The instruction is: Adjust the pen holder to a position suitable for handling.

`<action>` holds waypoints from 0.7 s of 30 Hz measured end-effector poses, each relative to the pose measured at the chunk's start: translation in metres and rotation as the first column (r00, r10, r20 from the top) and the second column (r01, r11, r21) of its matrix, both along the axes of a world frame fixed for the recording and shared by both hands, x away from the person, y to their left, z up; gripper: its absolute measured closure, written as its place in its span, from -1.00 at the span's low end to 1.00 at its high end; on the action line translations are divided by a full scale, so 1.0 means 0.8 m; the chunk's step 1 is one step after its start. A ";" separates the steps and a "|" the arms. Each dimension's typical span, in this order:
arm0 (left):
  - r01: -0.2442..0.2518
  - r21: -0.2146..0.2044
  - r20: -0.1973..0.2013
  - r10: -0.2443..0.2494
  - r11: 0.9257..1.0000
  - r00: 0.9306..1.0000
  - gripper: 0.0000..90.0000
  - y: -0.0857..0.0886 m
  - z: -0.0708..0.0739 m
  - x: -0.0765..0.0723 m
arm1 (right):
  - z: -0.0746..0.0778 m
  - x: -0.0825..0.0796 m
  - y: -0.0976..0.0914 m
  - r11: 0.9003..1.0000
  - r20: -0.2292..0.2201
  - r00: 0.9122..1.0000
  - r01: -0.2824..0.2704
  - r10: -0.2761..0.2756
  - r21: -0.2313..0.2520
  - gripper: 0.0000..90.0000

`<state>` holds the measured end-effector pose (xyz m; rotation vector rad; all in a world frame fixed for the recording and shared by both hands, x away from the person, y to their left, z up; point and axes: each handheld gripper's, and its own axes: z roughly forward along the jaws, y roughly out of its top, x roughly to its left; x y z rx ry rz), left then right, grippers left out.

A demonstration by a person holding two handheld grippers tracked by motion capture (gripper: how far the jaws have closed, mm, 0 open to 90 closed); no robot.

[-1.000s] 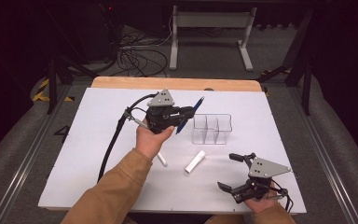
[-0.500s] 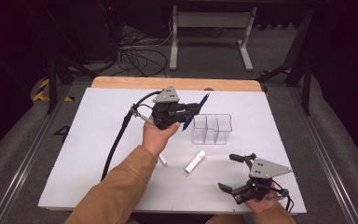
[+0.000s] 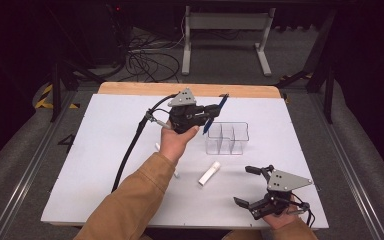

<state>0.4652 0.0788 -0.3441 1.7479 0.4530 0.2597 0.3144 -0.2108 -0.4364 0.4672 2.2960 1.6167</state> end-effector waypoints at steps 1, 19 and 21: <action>0.001 -0.002 0.008 -0.001 1.000 1.000 0.75 -0.002 -0.001 0.001 | 0.000 0.000 0.000 1.000 0.000 1.000 -0.003 0.003 0.000 -0.98; 0.006 0.012 0.013 -0.007 1.000 1.000 0.75 -0.030 -0.018 0.013 | 0.000 -0.001 -0.001 1.000 -0.001 1.000 -0.017 0.017 0.006 -0.98; 0.007 0.024 0.012 -0.008 1.000 1.000 0.75 -0.029 -0.020 0.014 | 0.000 -0.002 -0.001 1.000 -0.001 1.000 -0.018 0.018 0.007 -0.98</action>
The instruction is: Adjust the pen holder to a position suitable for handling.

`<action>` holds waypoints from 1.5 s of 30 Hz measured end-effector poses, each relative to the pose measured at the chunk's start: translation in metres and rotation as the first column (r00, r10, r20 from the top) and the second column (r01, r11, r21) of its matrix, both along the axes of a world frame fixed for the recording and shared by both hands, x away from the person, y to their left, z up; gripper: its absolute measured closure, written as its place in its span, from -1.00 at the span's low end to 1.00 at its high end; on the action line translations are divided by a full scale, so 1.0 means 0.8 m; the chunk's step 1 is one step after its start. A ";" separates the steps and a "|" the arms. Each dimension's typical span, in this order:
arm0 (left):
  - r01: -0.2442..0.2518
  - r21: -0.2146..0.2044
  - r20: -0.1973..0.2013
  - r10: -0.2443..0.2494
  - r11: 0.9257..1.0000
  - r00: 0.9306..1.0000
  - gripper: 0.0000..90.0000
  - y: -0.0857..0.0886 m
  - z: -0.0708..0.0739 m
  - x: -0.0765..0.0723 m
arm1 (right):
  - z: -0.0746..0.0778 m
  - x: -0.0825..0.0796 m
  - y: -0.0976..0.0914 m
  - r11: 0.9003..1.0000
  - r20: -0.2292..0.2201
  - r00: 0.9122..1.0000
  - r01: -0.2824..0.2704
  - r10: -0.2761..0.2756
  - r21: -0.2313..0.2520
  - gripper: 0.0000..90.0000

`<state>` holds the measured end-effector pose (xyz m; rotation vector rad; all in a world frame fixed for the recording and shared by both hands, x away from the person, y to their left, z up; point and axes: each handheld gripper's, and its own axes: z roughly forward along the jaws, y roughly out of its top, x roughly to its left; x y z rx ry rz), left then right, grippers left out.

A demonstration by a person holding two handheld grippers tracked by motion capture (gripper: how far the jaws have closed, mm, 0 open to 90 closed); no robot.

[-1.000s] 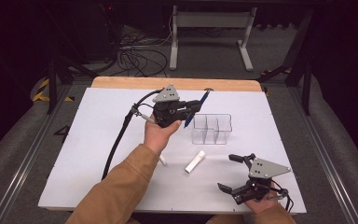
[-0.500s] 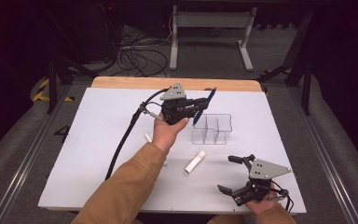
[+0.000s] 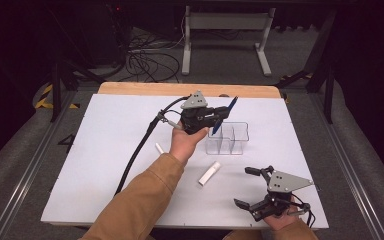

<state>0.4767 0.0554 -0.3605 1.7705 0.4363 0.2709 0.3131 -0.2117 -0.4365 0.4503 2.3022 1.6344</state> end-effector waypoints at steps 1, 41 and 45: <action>0.002 0.005 -0.002 -0.002 1.000 1.000 0.75 0.000 -0.001 0.000 | 0.000 0.000 0.000 1.000 0.000 1.000 -0.001 0.001 0.000 -0.98; -0.036 0.115 0.084 0.026 0.993 0.996 -0.35 0.087 0.024 -0.088 | 0.001 0.002 0.000 0.999 0.005 0.999 0.048 -0.048 0.008 -1.00; -0.033 0.105 0.083 0.024 0.994 0.996 -0.36 0.090 0.024 -0.091 | 0.002 0.002 0.001 0.999 0.003 0.999 0.052 -0.052 0.011 -1.00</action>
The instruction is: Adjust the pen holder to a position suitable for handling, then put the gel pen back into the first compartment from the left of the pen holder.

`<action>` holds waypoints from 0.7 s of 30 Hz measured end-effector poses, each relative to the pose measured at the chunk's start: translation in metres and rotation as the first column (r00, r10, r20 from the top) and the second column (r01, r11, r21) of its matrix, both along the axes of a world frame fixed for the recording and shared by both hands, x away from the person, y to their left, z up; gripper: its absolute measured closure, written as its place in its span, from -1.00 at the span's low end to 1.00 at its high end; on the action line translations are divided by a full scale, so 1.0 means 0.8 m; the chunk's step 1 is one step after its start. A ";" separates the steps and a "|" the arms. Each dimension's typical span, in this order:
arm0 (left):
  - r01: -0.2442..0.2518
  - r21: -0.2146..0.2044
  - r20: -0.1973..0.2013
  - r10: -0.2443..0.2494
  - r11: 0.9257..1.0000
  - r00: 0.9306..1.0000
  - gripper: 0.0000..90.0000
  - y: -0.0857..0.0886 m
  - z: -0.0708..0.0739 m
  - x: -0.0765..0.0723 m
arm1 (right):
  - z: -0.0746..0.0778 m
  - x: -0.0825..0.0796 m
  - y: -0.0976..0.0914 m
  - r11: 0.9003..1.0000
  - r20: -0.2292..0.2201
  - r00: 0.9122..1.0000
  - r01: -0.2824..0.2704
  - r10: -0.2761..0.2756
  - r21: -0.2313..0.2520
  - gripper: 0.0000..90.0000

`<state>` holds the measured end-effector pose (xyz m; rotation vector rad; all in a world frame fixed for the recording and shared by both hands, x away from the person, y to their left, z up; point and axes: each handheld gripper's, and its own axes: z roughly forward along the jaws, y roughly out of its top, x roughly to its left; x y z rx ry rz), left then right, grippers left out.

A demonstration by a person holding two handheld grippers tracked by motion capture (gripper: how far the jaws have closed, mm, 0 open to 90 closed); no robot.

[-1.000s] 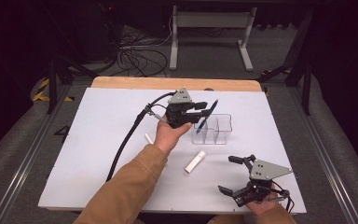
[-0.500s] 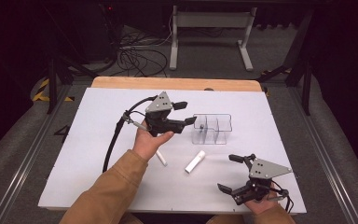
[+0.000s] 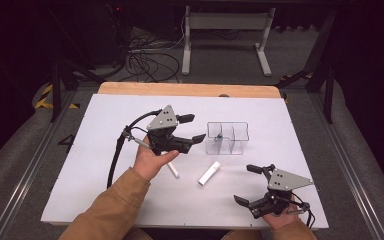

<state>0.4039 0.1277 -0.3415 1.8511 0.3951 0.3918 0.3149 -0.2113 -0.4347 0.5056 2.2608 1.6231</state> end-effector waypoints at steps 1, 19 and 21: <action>0.001 -0.001 -0.004 -0.001 1.000 1.000 -0.36 0.001 0.000 -0.001 | 0.000 0.000 0.000 1.000 0.000 1.000 0.000 0.000 0.001 -1.00; -0.038 0.008 -0.058 0.038 0.999 0.998 -0.50 0.081 -0.024 -0.059 | 0.005 0.006 0.005 0.996 -0.047 0.995 0.088 -0.087 0.024 -1.00; -0.043 0.008 -0.059 0.044 0.999 0.997 -0.51 0.086 -0.026 -0.063 | 0.006 0.009 0.007 0.993 -0.073 0.991 0.115 -0.112 0.033 -0.99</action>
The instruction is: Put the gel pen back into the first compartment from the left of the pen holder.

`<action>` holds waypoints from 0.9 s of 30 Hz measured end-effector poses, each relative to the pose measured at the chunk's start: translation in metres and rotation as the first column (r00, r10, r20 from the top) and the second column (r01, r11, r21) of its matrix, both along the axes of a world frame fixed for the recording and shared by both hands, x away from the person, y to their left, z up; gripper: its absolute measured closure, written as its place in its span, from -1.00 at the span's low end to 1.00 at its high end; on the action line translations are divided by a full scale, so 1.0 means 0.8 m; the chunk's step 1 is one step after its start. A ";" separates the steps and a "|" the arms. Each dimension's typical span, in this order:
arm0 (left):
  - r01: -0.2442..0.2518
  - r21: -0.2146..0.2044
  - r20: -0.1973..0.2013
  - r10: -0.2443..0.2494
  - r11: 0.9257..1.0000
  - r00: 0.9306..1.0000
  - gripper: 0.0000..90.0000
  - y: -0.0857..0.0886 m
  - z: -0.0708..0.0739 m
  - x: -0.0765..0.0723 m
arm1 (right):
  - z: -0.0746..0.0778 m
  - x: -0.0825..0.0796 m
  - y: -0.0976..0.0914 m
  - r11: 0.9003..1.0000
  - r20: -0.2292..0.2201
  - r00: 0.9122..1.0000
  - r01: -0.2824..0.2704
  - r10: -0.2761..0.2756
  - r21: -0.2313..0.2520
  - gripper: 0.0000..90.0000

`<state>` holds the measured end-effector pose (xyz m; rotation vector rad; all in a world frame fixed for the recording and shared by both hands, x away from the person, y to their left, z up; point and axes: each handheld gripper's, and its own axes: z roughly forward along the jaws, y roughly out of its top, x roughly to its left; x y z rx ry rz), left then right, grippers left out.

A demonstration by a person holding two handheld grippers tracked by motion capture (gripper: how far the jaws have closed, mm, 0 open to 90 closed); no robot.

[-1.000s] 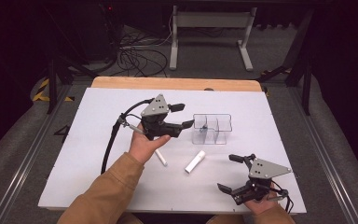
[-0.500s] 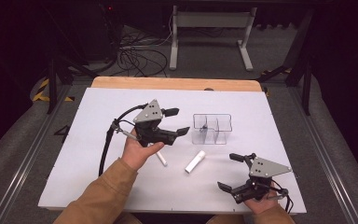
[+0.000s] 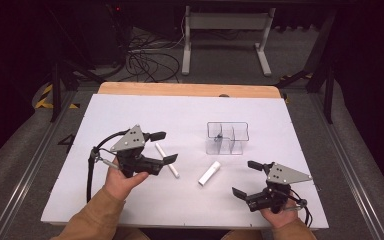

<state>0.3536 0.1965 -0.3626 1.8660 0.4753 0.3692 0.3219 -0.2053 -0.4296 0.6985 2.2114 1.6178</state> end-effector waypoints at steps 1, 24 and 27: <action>-0.014 0.004 0.007 0.014 1.000 1.000 -0.51 0.009 -0.004 -0.006 | 0.001 0.001 0.001 1.000 -0.003 1.000 -0.001 0.001 0.008 -0.99; -0.148 0.062 -0.030 0.150 0.987 0.988 -0.51 0.061 -0.037 -0.040 | 0.007 0.005 0.015 0.999 -0.007 0.999 0.043 -0.043 -0.010 -0.91; -0.156 0.071 -0.027 0.159 0.985 0.987 -0.51 0.065 -0.039 -0.041 | 0.008 0.004 0.016 0.999 0.001 0.999 0.048 -0.048 -0.021 -0.87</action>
